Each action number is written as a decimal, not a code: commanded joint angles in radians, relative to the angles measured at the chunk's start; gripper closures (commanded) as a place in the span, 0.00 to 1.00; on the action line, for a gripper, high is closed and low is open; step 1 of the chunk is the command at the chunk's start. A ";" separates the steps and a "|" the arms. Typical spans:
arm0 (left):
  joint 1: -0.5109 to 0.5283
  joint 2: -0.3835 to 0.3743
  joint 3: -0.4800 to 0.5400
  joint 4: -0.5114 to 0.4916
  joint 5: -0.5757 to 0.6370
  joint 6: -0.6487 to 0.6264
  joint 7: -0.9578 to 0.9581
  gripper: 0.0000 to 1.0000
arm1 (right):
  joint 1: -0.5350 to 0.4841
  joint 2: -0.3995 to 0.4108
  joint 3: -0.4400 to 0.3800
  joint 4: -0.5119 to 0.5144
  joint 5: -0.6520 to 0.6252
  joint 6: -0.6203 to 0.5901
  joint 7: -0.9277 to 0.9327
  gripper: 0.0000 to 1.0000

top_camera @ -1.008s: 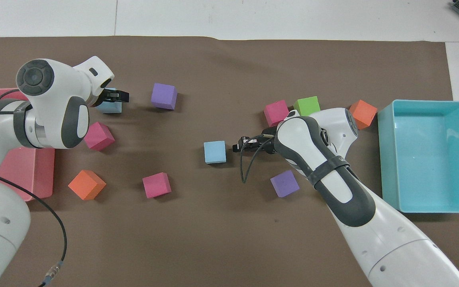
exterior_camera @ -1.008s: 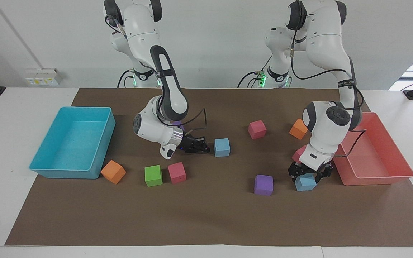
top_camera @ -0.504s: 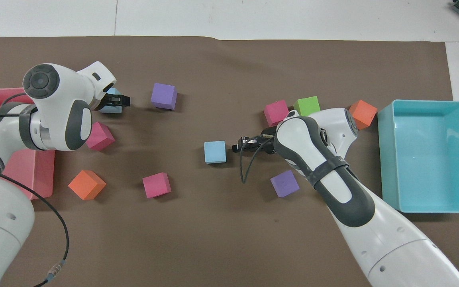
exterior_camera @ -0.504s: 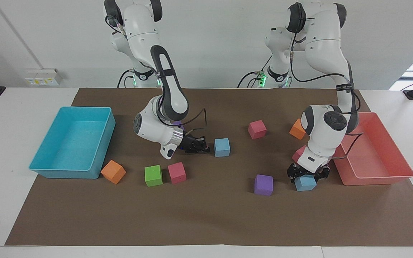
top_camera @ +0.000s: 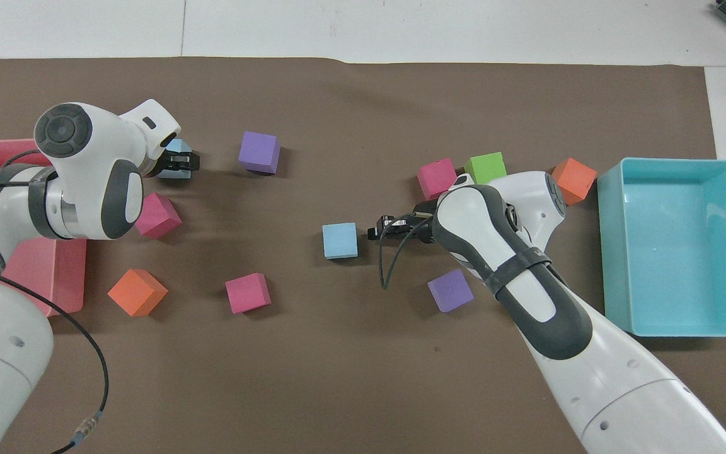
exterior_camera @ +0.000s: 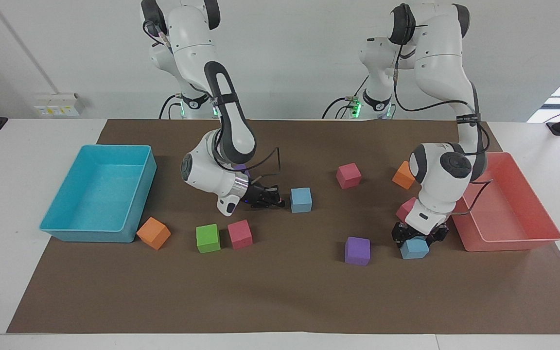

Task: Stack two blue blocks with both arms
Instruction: 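Grasp the second light-blue cube with the left gripper and lift it, then carry the held blue cube with the left gripper above the center cube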

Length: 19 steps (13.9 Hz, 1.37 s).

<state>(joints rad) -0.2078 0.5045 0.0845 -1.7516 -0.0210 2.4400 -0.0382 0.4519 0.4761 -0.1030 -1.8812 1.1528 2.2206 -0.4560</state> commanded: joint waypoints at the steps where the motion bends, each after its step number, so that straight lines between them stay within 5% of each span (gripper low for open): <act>1: -0.016 -0.029 0.015 -0.032 0.003 0.011 -0.026 0.76 | 0.001 -0.022 0.008 -0.024 0.027 0.027 0.017 1.00; 3: -0.018 -0.053 0.015 -0.029 0.003 -0.007 -0.040 0.83 | 0.001 -0.022 0.008 -0.024 0.025 0.027 0.017 1.00; 8: -0.093 -0.141 0.015 -0.006 0.003 -0.139 -0.147 0.81 | 0.001 -0.022 0.008 -0.024 0.025 0.027 0.017 1.00; 19: -0.445 -0.153 0.011 0.018 0.036 -0.185 -0.664 0.82 | 0.001 -0.022 0.008 -0.024 0.025 0.027 0.017 1.00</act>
<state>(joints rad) -0.6039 0.3621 0.0765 -1.7238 -0.0047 2.2778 -0.6464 0.4519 0.4758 -0.1027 -1.8815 1.1528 2.2210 -0.4533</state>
